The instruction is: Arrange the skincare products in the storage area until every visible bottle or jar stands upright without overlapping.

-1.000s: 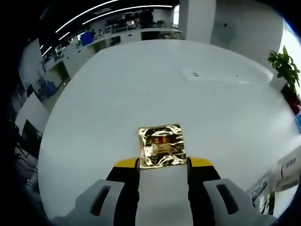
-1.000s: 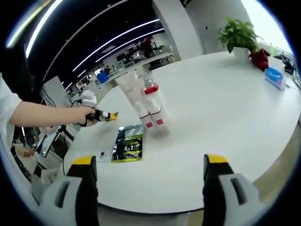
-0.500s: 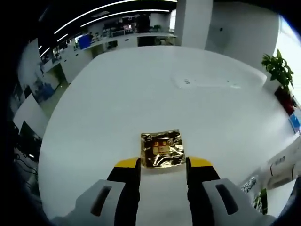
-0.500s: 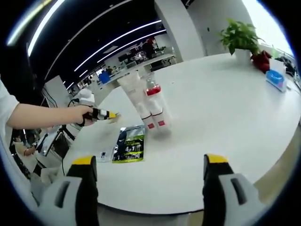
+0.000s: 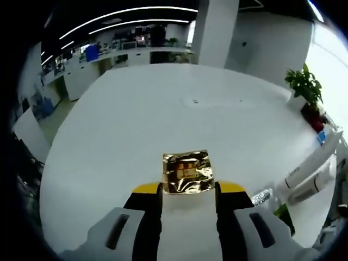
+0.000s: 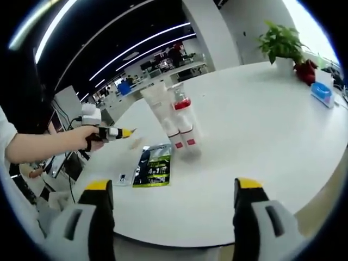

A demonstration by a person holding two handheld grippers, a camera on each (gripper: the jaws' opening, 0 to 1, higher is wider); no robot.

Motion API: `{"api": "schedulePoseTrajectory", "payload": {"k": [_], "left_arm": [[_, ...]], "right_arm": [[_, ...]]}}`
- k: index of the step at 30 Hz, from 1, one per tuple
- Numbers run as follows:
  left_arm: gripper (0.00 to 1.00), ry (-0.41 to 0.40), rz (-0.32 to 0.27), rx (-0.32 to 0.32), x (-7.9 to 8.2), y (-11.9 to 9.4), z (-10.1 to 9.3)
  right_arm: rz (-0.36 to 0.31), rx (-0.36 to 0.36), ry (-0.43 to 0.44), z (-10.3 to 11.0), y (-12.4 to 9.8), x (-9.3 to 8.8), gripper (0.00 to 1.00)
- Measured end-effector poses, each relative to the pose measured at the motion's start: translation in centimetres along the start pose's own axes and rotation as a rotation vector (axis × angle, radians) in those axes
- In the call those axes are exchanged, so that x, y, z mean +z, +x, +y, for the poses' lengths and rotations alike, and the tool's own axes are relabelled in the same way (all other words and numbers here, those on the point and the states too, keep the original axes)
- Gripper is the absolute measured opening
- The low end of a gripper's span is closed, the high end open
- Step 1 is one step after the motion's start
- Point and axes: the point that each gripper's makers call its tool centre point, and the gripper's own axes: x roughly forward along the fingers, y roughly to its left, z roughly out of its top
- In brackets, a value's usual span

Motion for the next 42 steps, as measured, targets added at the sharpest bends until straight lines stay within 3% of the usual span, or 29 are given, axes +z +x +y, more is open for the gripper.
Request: {"api": "schedulePoseTrajectory", "payload": {"k": [17,28,32,34,38,42], "left_arm": [[0.35,0.175,-0.132,-0.115,-0.4,-7.3,-5.0],[0.35,0.300,-0.227,-0.138,-0.6,-11.8,-7.1],[0.35,0.360,-0.254,-0.159,-1.1,-13.1,-8.2],[0.35,0.365,-0.263,-0.167,-1.2,-13.7,-8.5],[0.35,0.380,-0.278,-0.171,-1.4,-14.6,-8.8],[0.35,0.405,-0.288,-0.185,-1.7,-15.3,-9.4]], "right_arm": [[0.024,0.071,-0.003,1.5,-0.1,-0.1,0.74],[0.022,0.181,0.014,4.2,0.7,0.7,0.56],[0.008,0.270,0.021,6.3,1.6,2.0,0.43],[-0.011,0.327,0.065,7.6,2.2,3.1,0.36],[-0.064,0.423,0.162,9.7,4.0,5.8,0.34],[-0.066,0.472,0.139,11.5,5.9,7.3,0.33]]}}
